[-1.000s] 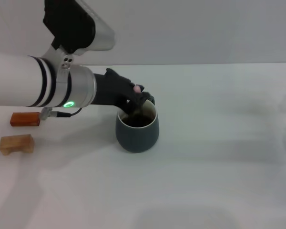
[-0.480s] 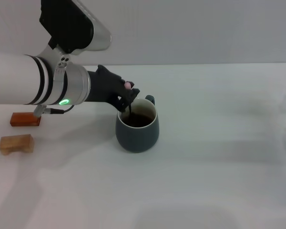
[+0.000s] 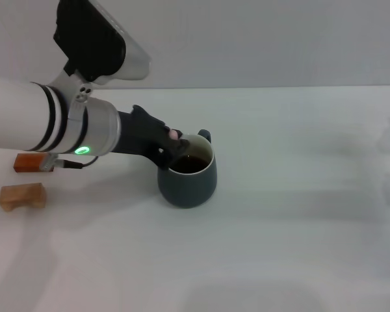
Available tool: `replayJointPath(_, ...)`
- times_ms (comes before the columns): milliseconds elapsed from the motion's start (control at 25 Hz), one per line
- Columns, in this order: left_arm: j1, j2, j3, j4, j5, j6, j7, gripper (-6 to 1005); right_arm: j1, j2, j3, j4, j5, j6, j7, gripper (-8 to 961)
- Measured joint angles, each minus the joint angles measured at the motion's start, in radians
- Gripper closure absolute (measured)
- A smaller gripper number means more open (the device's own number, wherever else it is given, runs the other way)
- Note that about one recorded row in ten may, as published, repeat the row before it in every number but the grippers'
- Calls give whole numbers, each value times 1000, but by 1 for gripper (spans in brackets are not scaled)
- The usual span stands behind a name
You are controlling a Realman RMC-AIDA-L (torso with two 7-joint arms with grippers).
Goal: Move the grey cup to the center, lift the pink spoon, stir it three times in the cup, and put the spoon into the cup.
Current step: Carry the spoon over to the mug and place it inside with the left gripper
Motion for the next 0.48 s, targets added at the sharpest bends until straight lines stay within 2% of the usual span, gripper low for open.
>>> replayJointPath(120, -4, -2, 16, 4, -27, 7, 3, 842, 0, 0, 0, 0, 0, 0, 0, 954)
replayJointPath(480, -7, -2, 64, -12, -68, 139, 29, 837, -1, 1, 0, 0, 0, 2, 0, 954)
